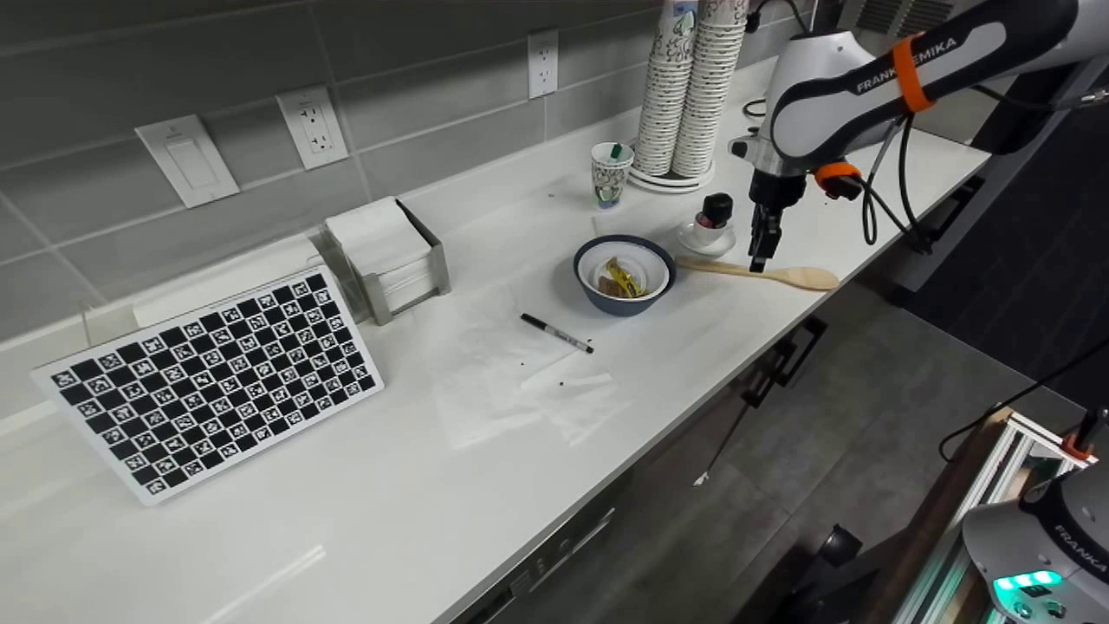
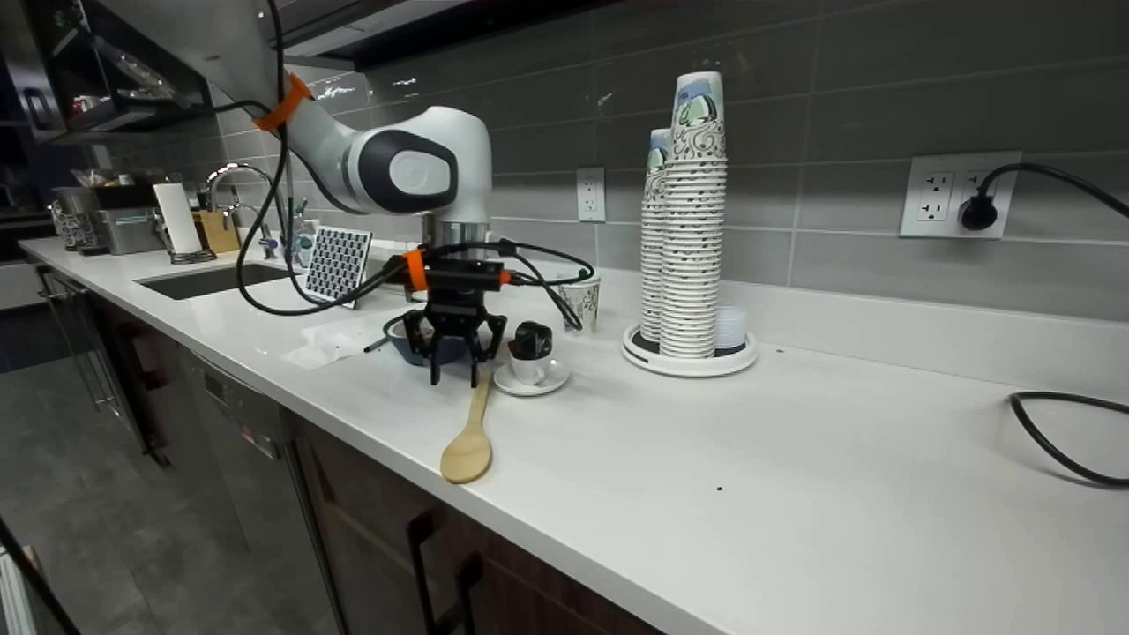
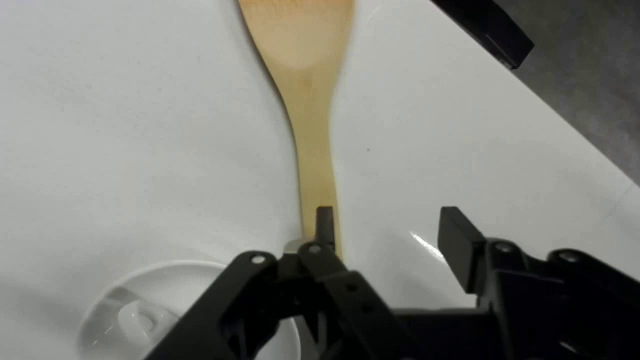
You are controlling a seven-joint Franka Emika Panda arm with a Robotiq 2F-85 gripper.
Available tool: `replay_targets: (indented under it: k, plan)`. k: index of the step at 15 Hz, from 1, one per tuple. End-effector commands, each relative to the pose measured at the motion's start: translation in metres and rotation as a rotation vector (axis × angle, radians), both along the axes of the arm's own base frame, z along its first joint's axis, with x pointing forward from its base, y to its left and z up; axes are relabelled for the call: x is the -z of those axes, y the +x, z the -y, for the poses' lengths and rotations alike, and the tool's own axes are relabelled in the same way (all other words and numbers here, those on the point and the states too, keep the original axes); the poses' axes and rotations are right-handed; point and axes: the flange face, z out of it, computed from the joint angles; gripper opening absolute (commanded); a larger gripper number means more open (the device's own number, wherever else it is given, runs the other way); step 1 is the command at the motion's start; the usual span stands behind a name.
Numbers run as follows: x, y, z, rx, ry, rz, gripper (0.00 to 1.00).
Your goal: Pick up the wooden spoon and place it on top of the blue bowl
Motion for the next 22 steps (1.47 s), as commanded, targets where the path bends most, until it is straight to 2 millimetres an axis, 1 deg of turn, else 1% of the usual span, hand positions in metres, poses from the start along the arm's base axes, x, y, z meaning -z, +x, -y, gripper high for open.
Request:
replay_targets:
  k: [1, 2, 4, 5, 6, 10, 11, 12, 13, 15, 17, 21, 22]
  plan:
    - [0.0, 0.0, 0.0, -0.001, 0.0, -0.002, 0.64]
    - [0.003, 0.005, -0.007, -0.005, 0.0, 0.029, 0.96]
    - [0.013, 0.015, -0.006, 0.005, -0.01, 0.071, 1.0]
    - [0.018, 0.02, -0.006, -0.002, -0.011, 0.077, 1.0]
    - [0.028, 0.023, -0.004, -0.007, -0.018, 0.073, 1.0]
    - [0.061, 0.027, 0.008, -0.014, -0.003, 0.013, 1.0]
    - [0.067, 0.028, 0.014, -0.009, -0.003, 0.008, 0.77]
    - [0.07, 0.03, 0.02, -0.002, -0.002, 0.006, 0.74]
    - [0.072, 0.033, 0.026, 0.006, -0.008, 0.004, 0.66]
    - [0.069, 0.036, 0.034, 0.01, -0.005, 0.003, 0.53]
    - [0.062, 0.038, 0.042, 0.019, -0.004, 0.004, 0.38]
    - [0.056, 0.036, 0.045, 0.018, -0.005, -0.016, 0.11]
    - [0.055, 0.036, 0.045, 0.018, -0.005, -0.024, 0.06]
